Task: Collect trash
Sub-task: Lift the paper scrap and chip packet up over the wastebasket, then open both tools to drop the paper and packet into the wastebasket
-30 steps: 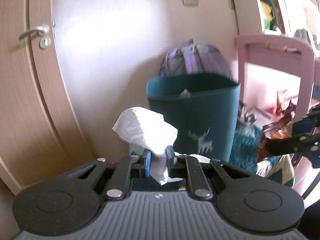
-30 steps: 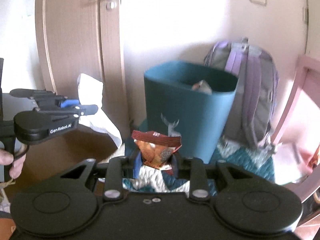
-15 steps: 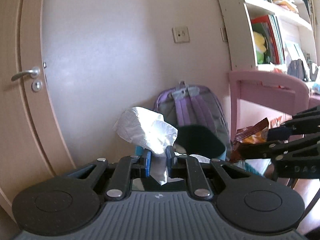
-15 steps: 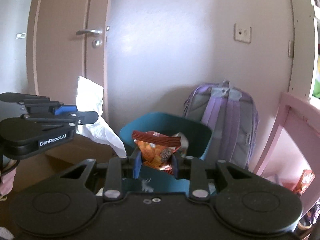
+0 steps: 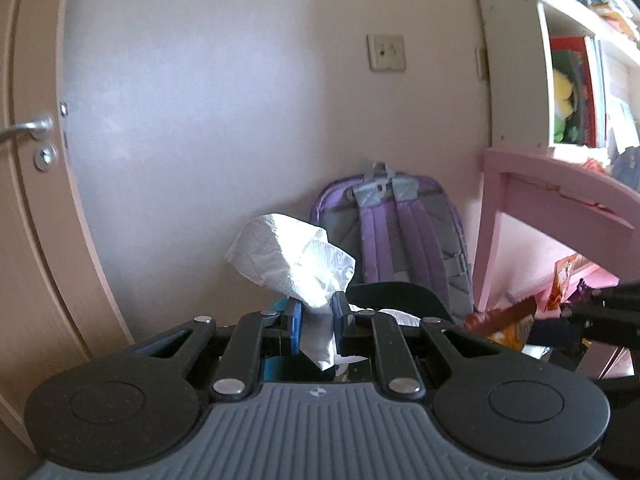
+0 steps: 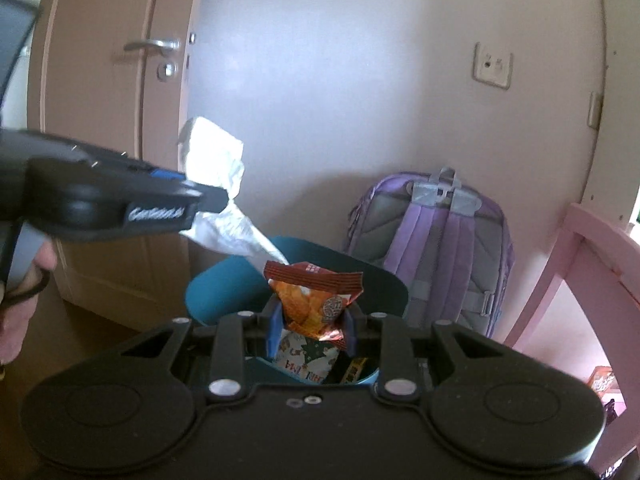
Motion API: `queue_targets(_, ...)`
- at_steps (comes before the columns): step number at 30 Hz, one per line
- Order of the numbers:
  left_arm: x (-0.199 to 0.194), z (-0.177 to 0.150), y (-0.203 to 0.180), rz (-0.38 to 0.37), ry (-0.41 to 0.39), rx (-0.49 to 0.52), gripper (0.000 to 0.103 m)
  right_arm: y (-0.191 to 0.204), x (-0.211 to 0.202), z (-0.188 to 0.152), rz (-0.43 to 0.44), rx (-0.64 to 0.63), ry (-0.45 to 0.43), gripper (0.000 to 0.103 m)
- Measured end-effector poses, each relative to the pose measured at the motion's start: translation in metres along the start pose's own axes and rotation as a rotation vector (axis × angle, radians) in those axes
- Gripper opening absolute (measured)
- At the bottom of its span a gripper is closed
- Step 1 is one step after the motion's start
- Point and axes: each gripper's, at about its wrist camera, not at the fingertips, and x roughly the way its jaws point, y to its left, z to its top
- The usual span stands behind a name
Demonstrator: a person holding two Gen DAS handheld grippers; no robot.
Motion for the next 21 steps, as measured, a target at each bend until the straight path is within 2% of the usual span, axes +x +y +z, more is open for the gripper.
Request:
queue_targets(7,0.054,-0.002,-0.001,-0.007,0.1,-0.022,0.015,-0.012,0.048,-0.002,0.004,0.006,0.109,0.028)
queue_targets(14,0.105,-0.016,-0.017,0.02,0.186,0.057,0.015,-0.013,0.082,-0.006,0.016,-0.016,0.183,0.028)
queue_targets(21,0.141,-0.034,-0.018,-0.003,0.296,0.053,0.015,-0.014,0.107,-0.01,0.024,-0.018,0.246,0.028)
